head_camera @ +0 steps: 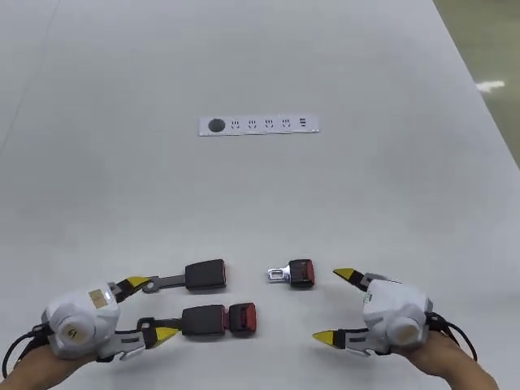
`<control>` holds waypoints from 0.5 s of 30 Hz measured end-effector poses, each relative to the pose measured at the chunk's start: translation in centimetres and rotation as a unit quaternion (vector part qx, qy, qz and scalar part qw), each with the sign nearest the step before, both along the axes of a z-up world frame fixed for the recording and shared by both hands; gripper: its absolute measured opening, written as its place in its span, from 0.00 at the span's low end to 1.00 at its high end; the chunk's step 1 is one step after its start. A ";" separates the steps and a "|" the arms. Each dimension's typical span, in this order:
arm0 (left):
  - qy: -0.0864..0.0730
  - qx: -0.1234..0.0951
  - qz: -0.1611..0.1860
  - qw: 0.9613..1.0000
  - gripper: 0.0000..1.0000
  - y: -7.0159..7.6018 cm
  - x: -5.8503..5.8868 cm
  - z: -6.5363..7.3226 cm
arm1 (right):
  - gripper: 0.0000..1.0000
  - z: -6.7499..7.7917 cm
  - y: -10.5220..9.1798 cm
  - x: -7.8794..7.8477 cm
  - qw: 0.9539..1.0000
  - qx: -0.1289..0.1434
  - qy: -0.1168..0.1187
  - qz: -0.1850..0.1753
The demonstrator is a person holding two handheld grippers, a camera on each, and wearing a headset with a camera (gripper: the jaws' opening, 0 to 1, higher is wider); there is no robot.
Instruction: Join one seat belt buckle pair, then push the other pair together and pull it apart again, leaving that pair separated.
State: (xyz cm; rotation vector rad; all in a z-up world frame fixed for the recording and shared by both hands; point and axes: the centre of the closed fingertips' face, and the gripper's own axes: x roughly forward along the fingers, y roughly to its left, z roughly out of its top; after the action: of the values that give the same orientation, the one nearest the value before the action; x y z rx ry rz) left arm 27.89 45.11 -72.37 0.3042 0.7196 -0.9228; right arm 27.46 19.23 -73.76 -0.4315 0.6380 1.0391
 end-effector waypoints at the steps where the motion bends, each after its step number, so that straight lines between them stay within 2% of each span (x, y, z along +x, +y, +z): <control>1: -0.001 -0.005 0.005 1.000 0.66 0.0 -0.2 0.1 | 0.74 0.1 0.2 -0.3 1.000 0.007 0.001 -0.005; 6: -0.009 -0.018 0.019 1.000 0.70 0.3 -1.3 0.0 | 0.82 0.4 1.0 -1.2 0.999 0.036 0.016 -0.029; 11: -0.009 -0.018 0.024 1.000 0.79 0.2 -2.3 0.3 | 0.88 1.5 1.6 -1.3 0.996 0.067 0.007 -0.053; 15: -0.014 -0.010 0.023 1.000 0.84 0.5 -2.7 0.3 | 0.93 2.2 1.8 -1.5 0.995 0.076 -0.002 -0.059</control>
State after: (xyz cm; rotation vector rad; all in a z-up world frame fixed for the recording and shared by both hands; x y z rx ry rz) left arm 25.15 45.59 -72.04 0.2812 0.6876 -0.8793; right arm 25.91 20.98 -71.60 -0.2605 0.5695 0.9654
